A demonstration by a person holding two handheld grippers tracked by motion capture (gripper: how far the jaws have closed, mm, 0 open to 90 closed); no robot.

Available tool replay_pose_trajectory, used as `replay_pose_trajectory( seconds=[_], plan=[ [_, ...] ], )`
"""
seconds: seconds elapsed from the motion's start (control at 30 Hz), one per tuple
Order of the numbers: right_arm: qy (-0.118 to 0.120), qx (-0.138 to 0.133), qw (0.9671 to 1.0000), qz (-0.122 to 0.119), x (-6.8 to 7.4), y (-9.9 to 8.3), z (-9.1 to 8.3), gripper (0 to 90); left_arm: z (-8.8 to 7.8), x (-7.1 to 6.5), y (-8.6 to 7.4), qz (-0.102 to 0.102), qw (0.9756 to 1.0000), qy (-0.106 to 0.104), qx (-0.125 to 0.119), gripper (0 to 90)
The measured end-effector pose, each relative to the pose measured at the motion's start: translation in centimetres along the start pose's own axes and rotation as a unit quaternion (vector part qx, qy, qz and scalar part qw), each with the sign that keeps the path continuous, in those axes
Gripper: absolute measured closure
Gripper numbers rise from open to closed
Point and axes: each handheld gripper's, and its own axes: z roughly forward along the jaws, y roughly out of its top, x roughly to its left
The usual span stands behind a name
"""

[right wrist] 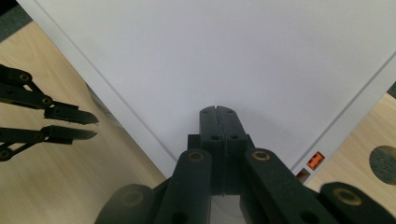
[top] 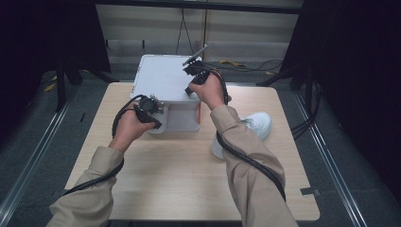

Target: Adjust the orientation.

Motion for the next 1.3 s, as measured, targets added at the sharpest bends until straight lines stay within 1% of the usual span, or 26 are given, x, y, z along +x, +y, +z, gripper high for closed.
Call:
replay_pose_trajectory(
  seconds=[0.03,0.07,0.1,0.13,0.17,0.2,0.23,0.27,0.3,0.33,0.4,0.43,0.47,0.5,0.57,0.7,0.73,0.77,0.8,0.87,1.0,1.03,1.1,1.13,1.2,1.3],
  plan=[
    [0.005,-0.004,1.0,0.005,-0.2,-0.1,-0.1,90.0,-0.2,0.1,-0.2,-0.008,0.9999,-0.014,0.004,79.3],
    [0.011,-0.006,0.9998,0.013,-0.4,-0.2,-0.1,90.0,-0.2,0.1,-0.2,-0.008,0.9999,-0.014,0.004,76.5],
    [0.014,-0.007,0.9997,0.016,-0.5,-0.3,-0.2,90.0,-0.5,0.2,-0.5,-0.006,0.9998,-0.01,0.014,74.1],
    [0.014,-0.007,0.9997,0.016,-0.5,-0.3,-0.2,90.0,-0.5,0.2,-0.5,-0.006,0.9998,-0.01,0.014,72.4],
    [0.018,-0.009,0.9996,0.019,-0.6,-0.4,-0.2,90.0,-0.7,0.3,-0.6,-0.002,0.9997,-0.013,0.022,72.4],
    [0.02,-0.01,0.9994,0.025,-0.8,-0.7,-0.4,86.5,-1.1,0.3,-0.6,-0.006,0.999,-0.028,0.034,67.0],
    [0.021,-0.011,0.9994,0.026,-0.9,-0.8,-0.5,84.8,-1.2,0.3,-0.7,-0.007,0.9986,-0.03,0.043,64.6],
    [0.026,-0.009,0.9992,0.027,-0.9,-0.9,-0.7,82.8,-1.2,0.3,-0.7,-0.007,0.9986,-0.03,0.043,63.1],
    [0.026,-0.005,0.9993,0.025,-1.0,-1.1,-0.9,81.2,-1.7,0.4,-0.7,-0.005,0.9978,-0.036,0.056,61.5],
    [0.026,-0.005,0.9993,0.025,-1.0,-1.1,-0.9,81.2,-1.7,0.4,-0.7,-0.005,0.9978,-0.036,0.056,58.8],
    [0.018,0.002,0.9997,0.017,-1.0,-1.5,-1.5,76.4,-2.3,0.6,-0.8,-0.007,0.9973,-0.041,0.061,57.2],
    [0.021,0.0,0.9996,0.019,-1.2,-2.1,-2.1,72.4,-2.7,0.7,-0.7,-0.008,0.9972,-0.038,0.064,52.8],
    [0.021,0.0,0.9996,0.019,-1.2,-2.1,-2.1,72.4,-3.0,0.7,-0.7,-0.008,0.9972,-0.036,0.065,52.8],
    [0.02,-0.004,0.9997,0.016,-1.2,-2.7,-2.9,69.4,-3.7,0.8,-0.6,-0.004,0.9975,-0.032,0.063,50.7],
    [0.02,-0.002,0.9997,0.016,-1.2,-3.0,-3.2,67.1,-4.0,0.8,-0.5,-0.008,0.9974,-0.034,0.064,49.6],
    [0.026,-0.004,0.9996,0.014,-1.4,-5.4,-4.8,60.6,-5.4,0.5,0.2,-0.01,0.9976,-0.034,0.059,47.9],
    [0.026,-0.004,0.9996,0.014,-1.4,-5.4,-4.8,60.6,-5.4,0.5,0.2,-0.01,0.9976,-0.034,0.059,47.9],
    [0.025,0.001,0.9996,0.013,-1.3,-6.5,-5.4,56.5,-5.8,0.2,0.6,-0.013,0.9978,-0.038,0.052,48.0],
    [0.024,0.003,0.9996,0.012,-1.2,-6.8,-5.6,56.0,-5.8,0.2,0.6,-0.013,0.9978,-0.038,0.052,48.0],
    [0.023,0.012,0.9997,0.005,-1.0,-7.7,-6.0,53.5,-6.6,-0.1,1.4,-0.006,0.9982,-0.038,0.047,48.1],
    [0.025,0.015,0.9996,0.002,-0.6,-9.4,-6.5,49.7,-7.4,-0.5,2.5,-0.004,0.9985,-0.039,0.039,48.4],
    [0.026,0.016,0.9995,0.002,-0.5,-9.8,-6.6,48.9,-7.6,-0.6,2.8,-0.001,0.9986,-0.035,0.039,48.9],
    [0.027,0.024,0.9993,0.0,-0.3,-10.5,-6.5,48.0,-7.9,-0.7,3.2,0.003,0.9987,-0.034,0.038,49.5],
    [0.027,0.029,0.9992,-0.002,-0.2,-10.9,-6.5,47.3,-7.9,-0.7,3.2,0.003,0.9987,-0.034,0.038,49.5],
    [0.024,0.028,0.9993,-0.006,-0.1,-11.4,-6.5,46.7,-8.3,-0.7,3.9,0.002,0.9988,-0.032,0.037,49.8],
    [0.029,0.027,0.9992,-0.001,0.0,-11.9,-6.5,45.9,-8.5,-0.5,4.4,0.001,0.9987,-0.035,0.035,50.7]
  ],
)
